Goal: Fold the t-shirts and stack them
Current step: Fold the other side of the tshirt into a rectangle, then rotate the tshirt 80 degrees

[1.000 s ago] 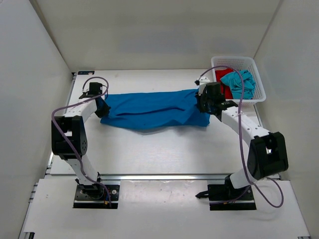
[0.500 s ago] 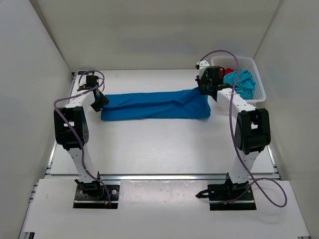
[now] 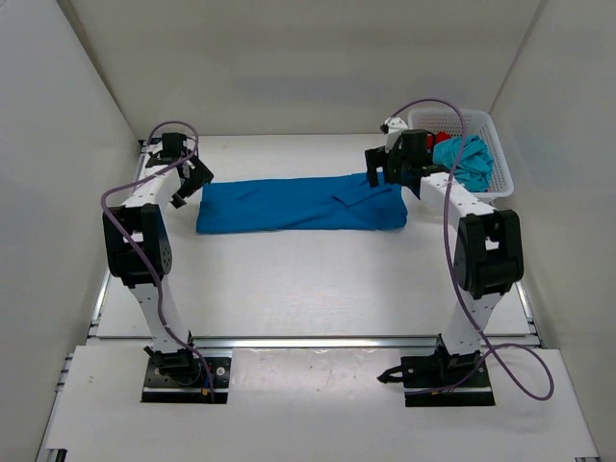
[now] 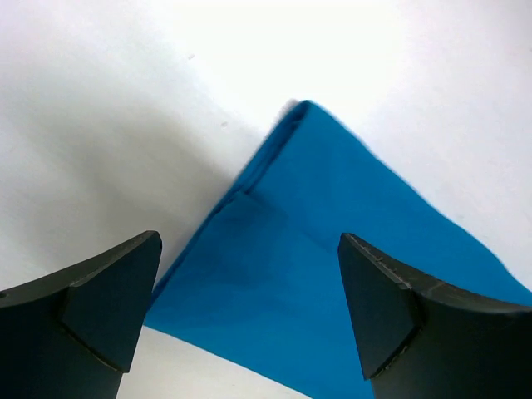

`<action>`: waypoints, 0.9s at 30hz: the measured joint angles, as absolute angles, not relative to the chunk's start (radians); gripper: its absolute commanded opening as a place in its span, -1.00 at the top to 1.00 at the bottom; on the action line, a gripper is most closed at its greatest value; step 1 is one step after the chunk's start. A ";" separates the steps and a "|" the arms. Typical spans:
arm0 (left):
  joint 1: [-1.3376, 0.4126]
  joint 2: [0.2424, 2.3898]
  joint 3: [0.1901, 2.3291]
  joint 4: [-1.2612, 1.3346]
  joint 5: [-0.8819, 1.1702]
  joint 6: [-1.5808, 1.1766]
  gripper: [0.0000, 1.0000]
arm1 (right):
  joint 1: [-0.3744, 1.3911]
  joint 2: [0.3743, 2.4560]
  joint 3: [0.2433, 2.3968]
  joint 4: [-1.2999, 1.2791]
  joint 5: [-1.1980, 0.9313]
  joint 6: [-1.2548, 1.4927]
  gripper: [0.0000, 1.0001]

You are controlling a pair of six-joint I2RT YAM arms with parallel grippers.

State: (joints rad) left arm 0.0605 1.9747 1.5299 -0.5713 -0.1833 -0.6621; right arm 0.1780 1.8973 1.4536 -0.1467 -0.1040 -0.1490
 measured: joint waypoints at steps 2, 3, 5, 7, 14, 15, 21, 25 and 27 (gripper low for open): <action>0.053 1.973 1.547 -0.560 -0.168 -0.654 -0.97 | 0.192 1.845 1.390 -0.131 -0.152 -0.108 -0.79; 0.047 1.974 1.554 -0.553 -0.159 -0.650 -0.97 | 0.203 1.820 1.354 -0.126 -0.172 -0.092 -0.79; 0.027 1.982 1.576 -0.546 -0.131 -0.641 -0.98 | 0.232 1.796 1.303 -0.122 -0.194 -0.051 -0.80; -0.006 2.011 1.624 -0.542 -0.107 -0.629 -0.97 | 0.254 1.797 1.272 -0.114 -0.211 -0.015 -0.81; -0.115 2.180 1.716 -0.495 -0.031 -0.599 -0.97 | 0.234 1.799 1.165 -0.075 -0.294 0.133 -0.82; -0.122 2.185 1.695 -0.493 -0.022 -0.599 -0.96 | 0.225 1.799 1.150 -0.070 -0.301 0.144 -0.82; -0.089 2.010 1.390 -0.429 0.025 -0.606 -0.98 | 0.191 1.850 1.134 -0.059 -0.347 0.194 -0.85; -0.089 1.787 1.110 -0.495 0.037 -0.603 -0.97 | 0.189 1.946 1.217 -0.060 -0.384 0.200 -0.87; -0.135 1.682 0.998 -0.583 0.049 -0.582 -0.97 | 0.190 2.009 1.307 -0.053 -0.405 0.201 -0.87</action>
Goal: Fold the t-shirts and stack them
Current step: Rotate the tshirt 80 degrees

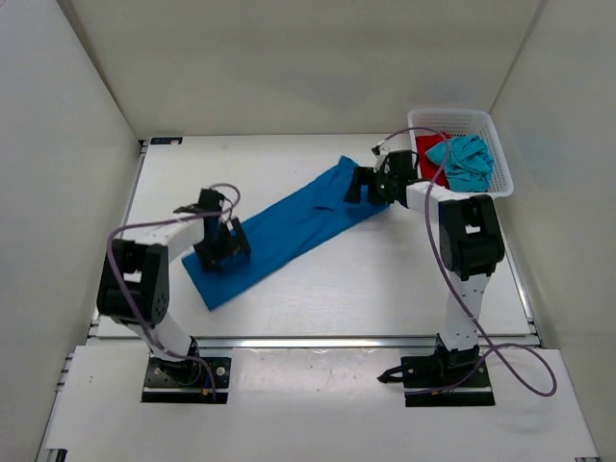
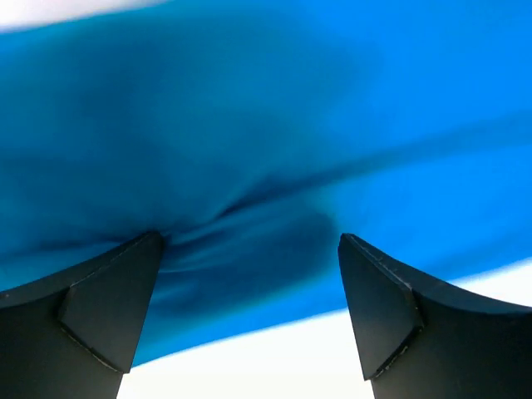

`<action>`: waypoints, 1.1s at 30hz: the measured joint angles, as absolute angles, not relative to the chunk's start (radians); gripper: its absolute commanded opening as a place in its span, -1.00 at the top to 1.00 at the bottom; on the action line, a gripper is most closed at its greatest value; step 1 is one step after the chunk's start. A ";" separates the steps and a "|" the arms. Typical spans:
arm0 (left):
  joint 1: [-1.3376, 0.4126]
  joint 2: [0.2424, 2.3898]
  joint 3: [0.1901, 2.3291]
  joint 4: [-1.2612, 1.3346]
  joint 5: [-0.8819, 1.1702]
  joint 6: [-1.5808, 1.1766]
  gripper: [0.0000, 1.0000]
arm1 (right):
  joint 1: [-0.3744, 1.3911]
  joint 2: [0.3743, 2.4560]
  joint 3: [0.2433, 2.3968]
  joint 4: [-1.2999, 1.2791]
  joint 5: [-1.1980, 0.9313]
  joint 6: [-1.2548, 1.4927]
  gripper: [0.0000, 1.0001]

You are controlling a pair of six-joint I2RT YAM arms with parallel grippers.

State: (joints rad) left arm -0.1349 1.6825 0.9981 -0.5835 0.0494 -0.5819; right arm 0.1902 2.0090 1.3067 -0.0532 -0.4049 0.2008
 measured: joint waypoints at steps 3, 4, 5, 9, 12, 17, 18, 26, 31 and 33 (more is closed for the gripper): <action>-0.250 1.568 0.880 -0.762 0.125 -0.531 -0.97 | 0.189 2.125 1.451 -0.008 -0.450 0.213 -0.90; -0.287 1.538 0.849 -0.820 0.167 -0.510 -0.97 | 0.189 2.156 1.490 0.001 -0.464 0.217 -0.90; -0.311 1.512 0.829 -0.879 0.211 -0.490 -0.98 | 0.191 2.194 1.538 0.006 -0.478 0.219 -0.90; -0.295 1.431 0.882 -1.074 0.316 -0.405 -0.97 | 0.210 2.307 1.693 0.024 -0.499 0.225 -0.93; -0.242 1.394 1.013 -1.086 0.348 -0.352 -0.97 | 0.228 2.314 1.735 0.014 -0.496 0.215 -0.96; -0.213 1.394 1.106 -0.976 0.278 -0.327 -0.95 | 0.257 2.237 1.726 -0.049 -0.432 0.212 -0.98; -0.207 1.411 1.108 -0.952 0.270 -0.328 -0.97 | 0.266 2.203 1.703 -0.062 -0.415 0.215 -0.98; -0.068 1.525 1.119 -0.817 0.245 -0.352 -0.98 | 0.383 2.018 1.538 -0.151 -0.268 0.226 -0.98; -0.036 1.532 1.182 -0.821 0.183 -0.349 -0.97 | 0.436 2.038 1.486 -0.187 -0.298 0.261 -1.00; -0.031 1.533 1.195 -0.822 0.169 -0.347 -0.97 | 0.434 2.058 1.486 -0.194 -0.304 0.277 -0.98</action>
